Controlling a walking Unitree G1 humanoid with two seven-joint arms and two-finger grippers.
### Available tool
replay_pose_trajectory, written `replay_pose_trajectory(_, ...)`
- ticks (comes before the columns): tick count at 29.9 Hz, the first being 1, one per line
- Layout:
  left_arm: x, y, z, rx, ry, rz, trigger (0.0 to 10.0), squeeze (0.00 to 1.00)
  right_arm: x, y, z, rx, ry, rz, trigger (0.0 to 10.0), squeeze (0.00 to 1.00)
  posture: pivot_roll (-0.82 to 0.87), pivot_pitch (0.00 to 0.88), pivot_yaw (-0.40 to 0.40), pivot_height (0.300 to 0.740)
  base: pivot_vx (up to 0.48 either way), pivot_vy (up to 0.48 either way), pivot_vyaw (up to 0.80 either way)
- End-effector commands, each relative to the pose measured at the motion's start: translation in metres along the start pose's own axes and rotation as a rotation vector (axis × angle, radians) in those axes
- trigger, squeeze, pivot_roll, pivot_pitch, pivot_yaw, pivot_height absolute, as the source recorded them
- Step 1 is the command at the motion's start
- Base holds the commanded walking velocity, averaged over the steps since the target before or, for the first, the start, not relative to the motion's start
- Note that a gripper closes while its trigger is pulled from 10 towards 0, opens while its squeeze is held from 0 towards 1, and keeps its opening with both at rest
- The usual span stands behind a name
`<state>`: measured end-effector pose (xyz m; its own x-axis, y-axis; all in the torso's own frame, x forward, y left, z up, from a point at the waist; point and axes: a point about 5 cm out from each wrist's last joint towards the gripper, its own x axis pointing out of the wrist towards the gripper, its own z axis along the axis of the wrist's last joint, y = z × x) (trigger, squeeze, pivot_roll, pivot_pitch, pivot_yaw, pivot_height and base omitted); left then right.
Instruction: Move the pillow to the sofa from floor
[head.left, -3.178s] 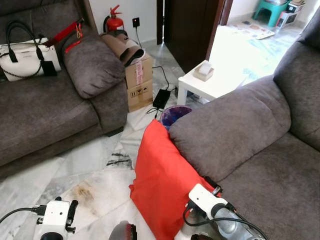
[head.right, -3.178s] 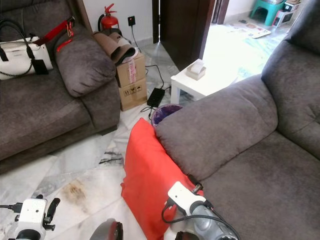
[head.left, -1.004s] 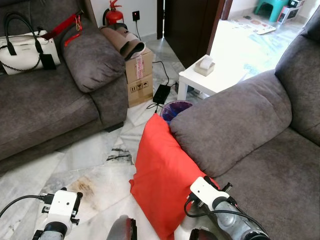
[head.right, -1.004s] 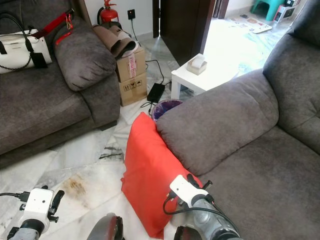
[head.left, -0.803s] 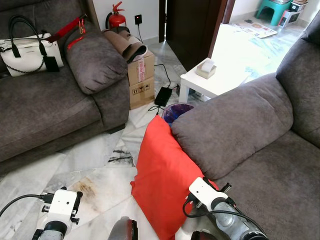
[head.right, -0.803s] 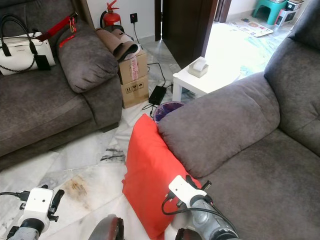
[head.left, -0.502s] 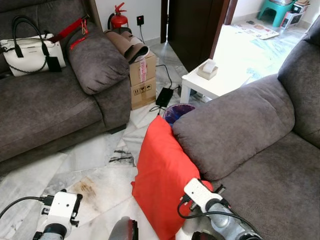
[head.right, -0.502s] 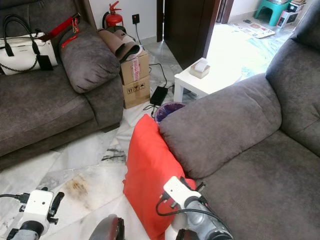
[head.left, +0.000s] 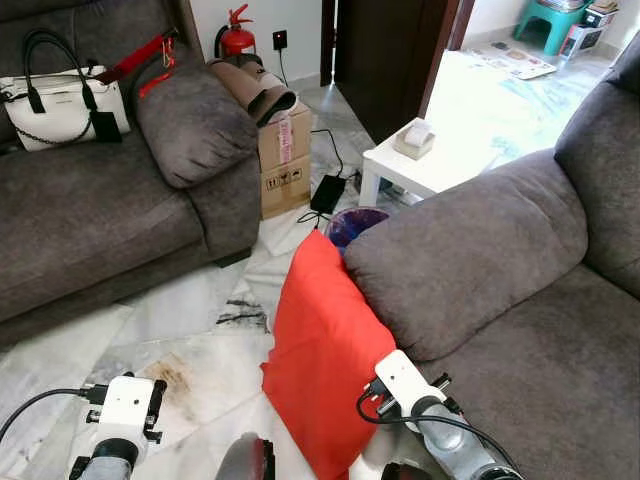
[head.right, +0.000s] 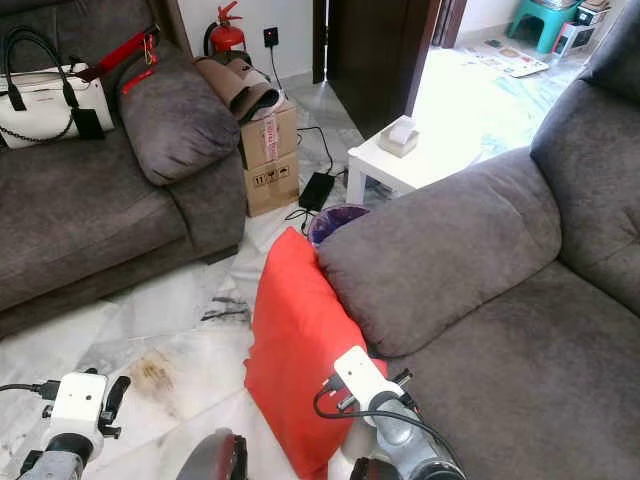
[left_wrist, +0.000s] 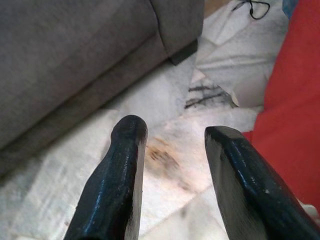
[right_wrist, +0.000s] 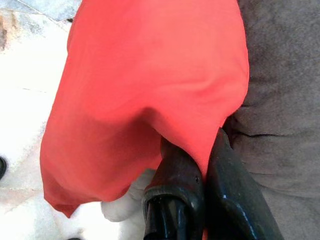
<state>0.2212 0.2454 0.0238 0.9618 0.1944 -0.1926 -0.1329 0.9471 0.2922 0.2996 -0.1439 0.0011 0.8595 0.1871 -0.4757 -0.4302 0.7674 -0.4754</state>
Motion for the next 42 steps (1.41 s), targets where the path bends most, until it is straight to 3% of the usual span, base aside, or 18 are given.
replay_pose_trajectory(1,-0.004,-0.002,-0.007,0.0,0.024,0.0,10.0,0.0,-0.002,0.004,-0.005,0.016,0.01,0.016,0.0,0.0,0.31,0.197,-0.018,0.636,0.0,0.0,0.0)
replay_pose_trajectory(11,0.005,-0.007,-0.004,-0.013,0.015,0.0,10.0,0.0,-0.003,-0.001,-0.008,0.118,0.011,-0.023,0.0,0.0,0.28,0.177,-0.038,0.636,0.0,0.0,0.0)
replay_pose_trajectory(17,0.01,-0.007,-0.001,-0.017,0.008,0.011,10.0,0.0,-0.003,-0.003,-0.007,0.123,0.014,-0.038,0.0,0.0,0.27,0.172,-0.049,0.636,0.0,0.0,0.0)
replay_pose_trajectory(19,0.011,-0.008,-0.001,-0.022,0.006,0.017,10.0,0.0,-0.002,-0.008,-0.007,0.209,0.018,-0.07,0.0,0.0,0.27,0.168,-0.053,0.636,0.0,0.0,0.0)
replay_pose_trajectory(20,0.011,-0.008,-0.001,-0.022,0.006,0.017,10.0,0.0,-0.002,-0.008,-0.007,0.209,0.018,-0.07,0.0,0.0,0.27,0.168,-0.053,0.636,0.0,0.0,0.0)
replay_pose_trajectory(21,0.012,-0.008,-0.001,-0.022,0.004,0.017,10.0,0.0,-0.002,-0.011,-0.006,0.264,0.018,-0.08,10.0,0.0,0.27,0.168,-0.059,0.636,0.0,0.0,0.0)
replay_pose_trajectory(27,0.011,-0.01,-0.004,-0.031,0.006,0.026,10.0,0.0,-0.001,-0.015,-0.005,0.41,0.013,-0.089,10.0,0.0,0.27,0.162,-0.075,0.636,0.0,0.0,0.0)
replay_pose_trajectory(31,0.011,-0.011,-0.004,-0.035,0.007,0.029,10.0,0.0,-0.001,-0.018,-0.008,0.443,0.036,-0.104,10.0,0.0,0.27,0.158,-0.078,0.636,0.0,0.0,0.0)
replay_pose_trajectory(33,0.012,-0.012,-0.003,-0.038,0.004,0.029,10.0,0.0,-0.001,-0.018,-0.006,0.529,0.007,-0.079,10.0,0.0,0.26,0.152,-0.081,0.636,0.0,0.0,0.0)
replay_pose_trajectory(40,0.014,-0.014,-0.004,-0.044,0.003,0.028,10.0,0.0,-0.001,-0.017,0.003,0.536,-0.074,-0.011,10.0,0.0,0.26,0.137,-0.082,0.651,0.0,0.0,0.0)
replay_pose_trajectory(42,0.016,-0.014,-0.003,-0.045,0.001,0.027,10.0,0.0,0.0,-0.019,0.003,0.577,-0.081,-0.023,10.0,0.0,0.25,0.129,-0.078,0.666,0.0,0.0,0.0)
